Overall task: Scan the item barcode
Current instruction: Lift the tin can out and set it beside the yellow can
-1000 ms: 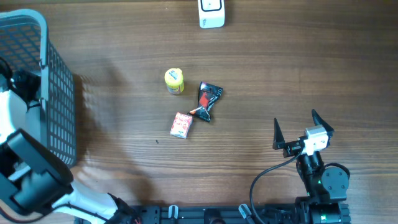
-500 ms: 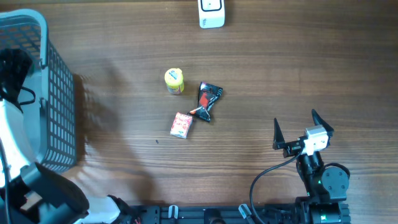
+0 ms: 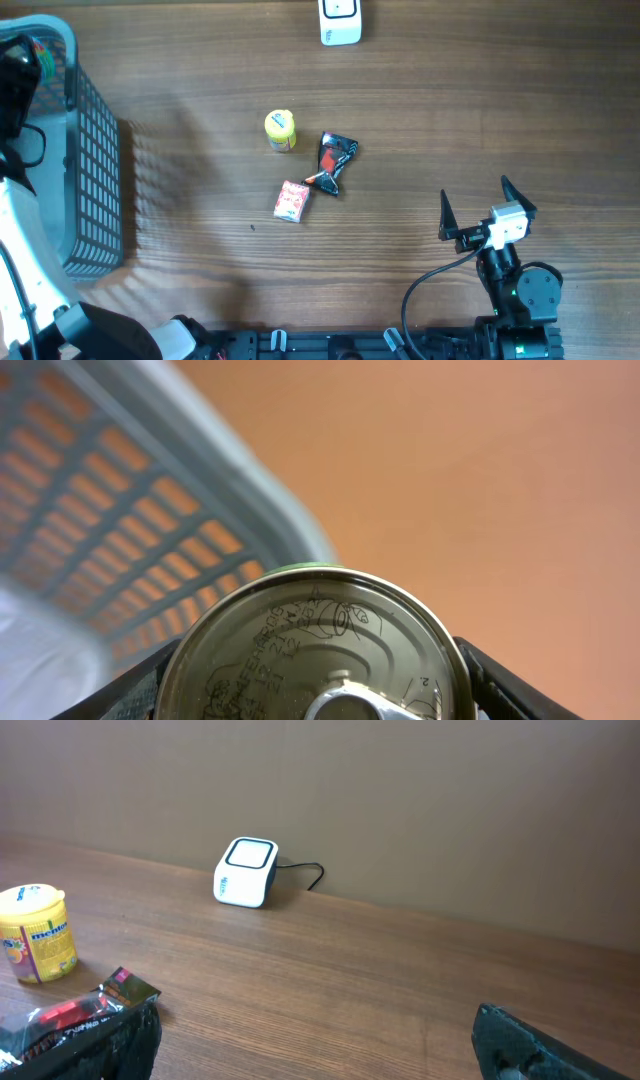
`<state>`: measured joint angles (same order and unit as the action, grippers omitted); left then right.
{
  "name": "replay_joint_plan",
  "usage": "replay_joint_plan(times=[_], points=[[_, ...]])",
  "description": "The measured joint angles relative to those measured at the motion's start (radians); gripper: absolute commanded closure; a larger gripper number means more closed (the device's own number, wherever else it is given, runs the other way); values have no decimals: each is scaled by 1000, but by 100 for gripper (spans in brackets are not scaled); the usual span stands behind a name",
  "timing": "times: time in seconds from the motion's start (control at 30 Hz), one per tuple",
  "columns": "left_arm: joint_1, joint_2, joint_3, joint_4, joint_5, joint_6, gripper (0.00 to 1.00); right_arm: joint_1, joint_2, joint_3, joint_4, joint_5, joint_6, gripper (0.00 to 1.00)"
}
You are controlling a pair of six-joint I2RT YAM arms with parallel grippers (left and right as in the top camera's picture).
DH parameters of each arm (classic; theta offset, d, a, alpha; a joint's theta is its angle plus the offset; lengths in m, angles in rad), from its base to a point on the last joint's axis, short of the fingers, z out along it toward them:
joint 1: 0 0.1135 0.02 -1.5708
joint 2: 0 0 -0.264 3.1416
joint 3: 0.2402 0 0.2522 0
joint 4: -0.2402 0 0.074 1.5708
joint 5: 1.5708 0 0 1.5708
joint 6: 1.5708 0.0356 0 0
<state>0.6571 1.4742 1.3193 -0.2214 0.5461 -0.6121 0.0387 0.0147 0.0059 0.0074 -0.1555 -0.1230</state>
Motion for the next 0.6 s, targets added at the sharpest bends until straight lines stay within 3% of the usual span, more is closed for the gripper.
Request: replay_joint_plan(times=[0.27, 0.6], points=[[-40, -20, 0, 120, 146, -99, 28, 0, 0, 0, 0, 0, 0, 0], [-258, -20, 0, 147, 139, -128, 25, 0, 0, 0, 0, 0, 0, 0]])
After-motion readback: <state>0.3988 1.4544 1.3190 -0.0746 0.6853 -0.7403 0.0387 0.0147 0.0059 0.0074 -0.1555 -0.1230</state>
